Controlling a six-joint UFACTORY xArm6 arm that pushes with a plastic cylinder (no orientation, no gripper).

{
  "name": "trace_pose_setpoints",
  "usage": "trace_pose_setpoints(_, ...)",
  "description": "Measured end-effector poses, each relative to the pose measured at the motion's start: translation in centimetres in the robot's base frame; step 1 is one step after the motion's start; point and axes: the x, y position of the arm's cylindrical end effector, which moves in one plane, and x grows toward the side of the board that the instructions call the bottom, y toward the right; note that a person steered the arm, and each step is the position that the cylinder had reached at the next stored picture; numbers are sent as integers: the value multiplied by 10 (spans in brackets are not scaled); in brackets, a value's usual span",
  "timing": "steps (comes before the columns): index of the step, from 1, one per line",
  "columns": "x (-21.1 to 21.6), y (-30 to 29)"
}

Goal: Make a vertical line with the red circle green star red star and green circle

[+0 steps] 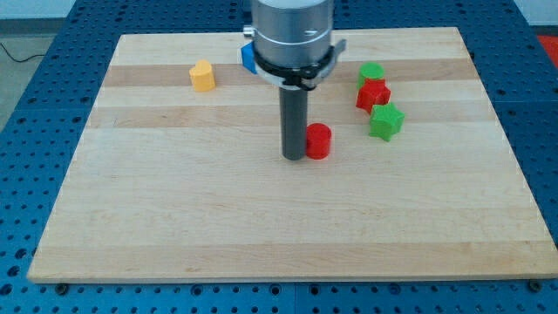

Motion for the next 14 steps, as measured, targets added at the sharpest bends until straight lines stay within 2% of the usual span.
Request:
trace_pose_setpoints(2, -7, -25)
trace_pose_setpoints(5, -9, 75)
trace_pose_setpoints(6, -4, 84)
trace_pose_setpoints(7, 30, 85)
trace_pose_setpoints(8, 59, 121)
trace_pose_setpoints(9, 59, 186)
trace_pose_setpoints(10, 36, 225)
trace_pose_setpoints(13, -33, 220)
trace_pose_setpoints(14, -41, 191)
